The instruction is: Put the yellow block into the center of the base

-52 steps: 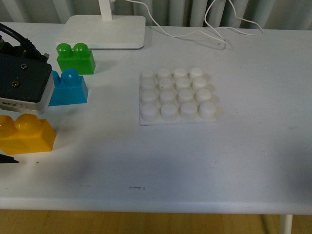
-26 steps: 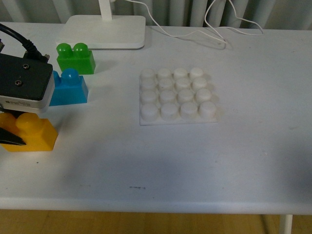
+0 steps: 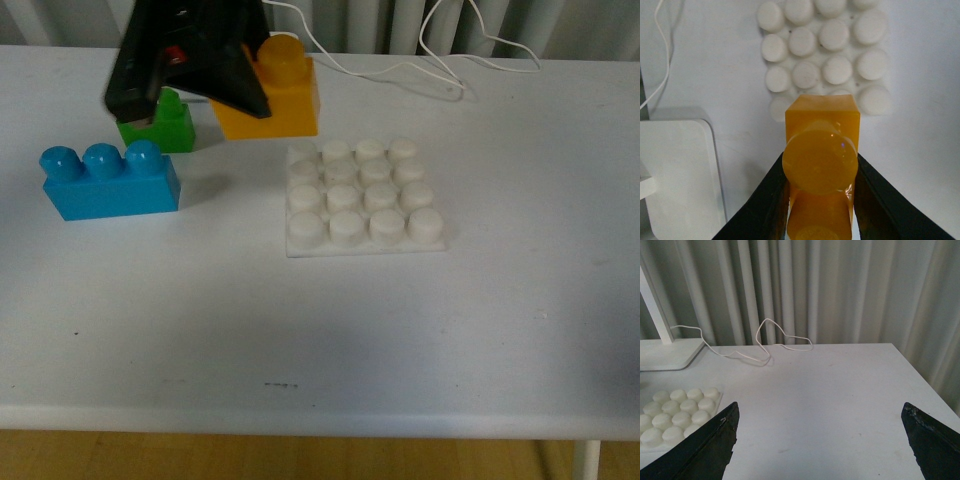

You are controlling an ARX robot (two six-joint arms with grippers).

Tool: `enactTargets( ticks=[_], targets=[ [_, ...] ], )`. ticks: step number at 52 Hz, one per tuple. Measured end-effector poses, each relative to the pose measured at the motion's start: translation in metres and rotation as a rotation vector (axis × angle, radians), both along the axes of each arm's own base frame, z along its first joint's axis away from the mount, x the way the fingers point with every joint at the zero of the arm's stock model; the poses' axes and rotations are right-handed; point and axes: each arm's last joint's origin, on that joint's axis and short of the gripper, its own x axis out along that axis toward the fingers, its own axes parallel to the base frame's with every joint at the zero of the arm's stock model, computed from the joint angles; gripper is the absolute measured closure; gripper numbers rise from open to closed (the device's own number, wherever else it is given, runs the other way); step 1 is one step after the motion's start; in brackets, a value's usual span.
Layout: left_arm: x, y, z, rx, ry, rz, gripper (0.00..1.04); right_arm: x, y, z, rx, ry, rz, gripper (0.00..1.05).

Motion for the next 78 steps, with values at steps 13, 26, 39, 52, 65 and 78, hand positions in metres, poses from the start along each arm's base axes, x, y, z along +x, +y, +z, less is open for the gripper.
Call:
enactTargets(
  ticks=[13, 26, 39, 52, 65, 78],
  targets=[
    [0.022, -0.034, -0.012, -0.008, 0.022, 0.008, 0.73, 0.0, 0.0, 0.0, 0.0, 0.0, 0.0, 0.09],
    [0.029, -0.054, -0.027, 0.0, 0.045, 0.005, 0.73, 0.0, 0.0, 0.0, 0.0, 0.0, 0.0, 0.09],
    [0.035, -0.058, -0.039, 0.007, 0.065, 0.025, 0.73, 0.0, 0.0, 0.0, 0.0, 0.0, 0.0, 0.09],
    [0.04, -0.057, -0.051, 0.01, 0.083, 0.038, 0.73, 0.0, 0.0, 0.0, 0.0, 0.0, 0.0, 0.09],
    [0.043, -0.057, -0.055, 0.008, 0.075, 0.044, 0.73, 0.0, 0.0, 0.0, 0.0, 0.0, 0.0, 0.09],
    [0.046, -0.058, -0.058, -0.002, 0.06, 0.046, 0.73, 0.0, 0.0, 0.0, 0.0, 0.0, 0.0, 0.09]
  ],
)
